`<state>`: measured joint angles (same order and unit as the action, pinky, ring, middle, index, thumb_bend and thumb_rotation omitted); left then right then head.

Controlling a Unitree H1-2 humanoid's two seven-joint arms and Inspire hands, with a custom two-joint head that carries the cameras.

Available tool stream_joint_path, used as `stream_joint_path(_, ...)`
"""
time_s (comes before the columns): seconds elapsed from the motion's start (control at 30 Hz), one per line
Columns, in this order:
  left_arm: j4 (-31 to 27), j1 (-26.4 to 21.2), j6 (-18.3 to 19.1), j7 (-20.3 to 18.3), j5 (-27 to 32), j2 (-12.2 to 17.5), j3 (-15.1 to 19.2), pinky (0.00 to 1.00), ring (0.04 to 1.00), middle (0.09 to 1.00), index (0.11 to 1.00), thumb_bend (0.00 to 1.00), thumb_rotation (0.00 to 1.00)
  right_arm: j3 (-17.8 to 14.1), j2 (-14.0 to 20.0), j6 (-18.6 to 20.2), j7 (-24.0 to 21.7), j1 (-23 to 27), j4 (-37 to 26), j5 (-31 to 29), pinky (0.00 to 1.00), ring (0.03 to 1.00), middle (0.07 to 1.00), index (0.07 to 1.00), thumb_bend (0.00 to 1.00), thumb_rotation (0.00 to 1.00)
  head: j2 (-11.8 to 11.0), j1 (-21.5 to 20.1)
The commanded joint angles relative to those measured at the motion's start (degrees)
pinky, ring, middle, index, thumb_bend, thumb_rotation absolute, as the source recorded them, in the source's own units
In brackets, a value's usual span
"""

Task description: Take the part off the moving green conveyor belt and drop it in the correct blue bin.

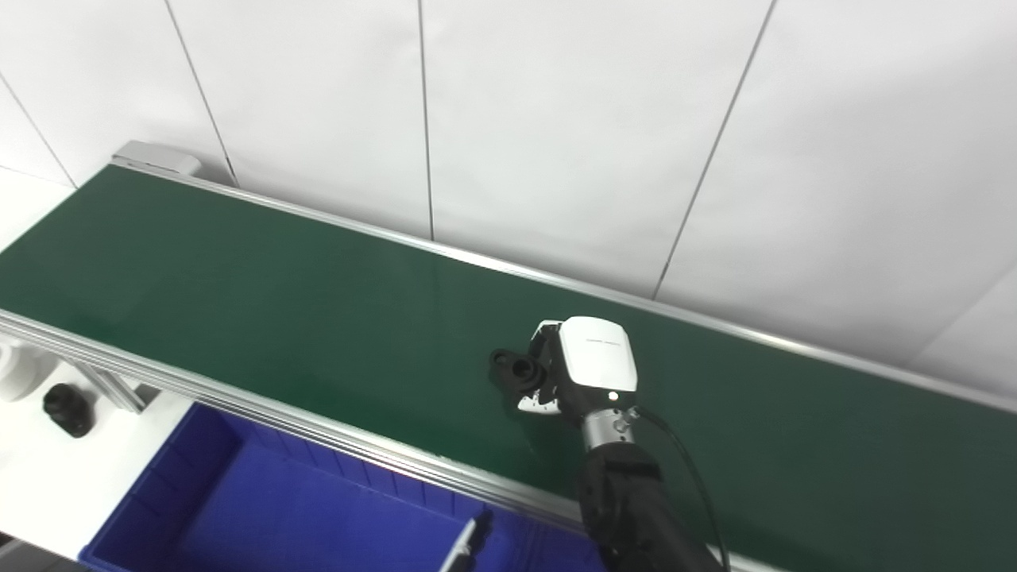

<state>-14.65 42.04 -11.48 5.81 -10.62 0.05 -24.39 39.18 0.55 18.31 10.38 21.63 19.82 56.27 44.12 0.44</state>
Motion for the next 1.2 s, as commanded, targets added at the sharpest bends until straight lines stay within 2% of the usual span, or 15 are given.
stream_joint_path(0.0,-3.0,1.3,1.2,-1.6,1.9,-5.3,-5.5,1.0,1.0,1.0,1.0,0.92,1.0,-1.2,1.6,2.4,-2.5,-0.3,-8.0,2.1,0.1,0.161,0.256,0.482,0.51,0.14,0.2,-1.3)
stream_joint_path(0.13,-5.3,0.8,3.2,-1.8,1.7,-4.3,-4.5,1.0,1.0,1.0,1.0,0.9,1.0,-2.7,5.5,2.6,-6.5,-4.0,-18.1,4.0,0.11,0.163,0.258,0.485,0.51,0.14,1.3,-4.7)
stream_joint_path(0.27,-7.1,0.6,4.7,-1.9,0.7,-3.6,-3.6,1.0,0.999,1.0,1.0,0.89,1.0,-4.8,9.6,2.3,-10.0,-8.3,-26.9,6.6,0.1,0.158,0.249,0.484,0.51,0.14,2.2,-6.3)
stream_joint_path(0.4,-8.3,0.0,5.2,-2.6,2.3,-3.0,-2.3,1.0,1.0,1.0,1.0,0.88,1.0,-7.7,11.9,3.1,-15.3,-13.2,-35.6,9.7,0.1,0.167,0.26,0.483,0.51,0.14,3.9,-9.1)
stream_joint_path(0.43,-9.0,-0.3,5.8,-2.9,2.9,-2.6,-1.8,1.0,1.0,1.0,1.0,0.88,1.0,-8.3,11.7,3.5,-16.6,-14.2,-37.4,10.5,0.1,0.169,0.263,0.484,0.51,0.14,5.0,-11.7)
stream_joint_path(0.53,-10.8,-1.2,7.6,-3.8,4.3,-1.7,-0.8,1.0,1.0,1.0,1.0,0.87,1.0,-9.9,11.0,3.5,-18.7,-18.0,-41.9,13.2,0.1,0.166,0.258,0.483,0.51,0.15,5.9,-13.9)
stream_joint_path(0.57,-11.6,-1.5,8.6,-4.1,5.3,-1.4,-0.5,1.0,1.0,1.0,1.0,0.87,1.0,-10.5,10.8,3.5,-19.4,-20.2,-44.0,14.1,0.1,0.163,0.254,0.483,0.51,0.15,6.9,-16.2)
stream_joint_path(0.77,-14.5,-2.3,12.3,-6.0,11.5,-0.3,1.1,1.0,1.0,1.0,1.0,0.83,1.0,-12.1,8.1,2.5,-22.9,-31.2,-51.9,19.0,0.09,0.152,0.242,0.481,0.51,0.14,8.3,-19.1)
stream_joint_path(0.9,-15.2,-2.7,13.4,-6.8,13.9,0.2,2.3,1.0,1.0,1.0,1.0,0.84,1.0,-12.2,6.2,1.1,-24.2,-37.1,-54.7,22.5,0.09,0.153,0.244,0.484,0.51,0.14,9.3,-20.6)
stream_joint_path(1.03,-16.5,-3.3,15.3,-7.4,14.1,0.8,3.2,1.0,1.0,1.0,1.0,0.84,1.0,-11.9,5.3,-0.7,-25.0,-41.6,-56.8,23.5,0.09,0.155,0.25,0.484,0.51,0.14,10.1,-22.6)
stream_joint_path(1.17,-17.1,-3.8,16.3,-7.8,15.2,0.9,3.9,1.0,1.0,1.0,1.0,0.85,1.0,-12.1,4.6,-1.8,-25.2,-45.0,-56.1,24.6,0.1,0.167,0.264,0.481,0.51,0.15,10.7,-23.2)
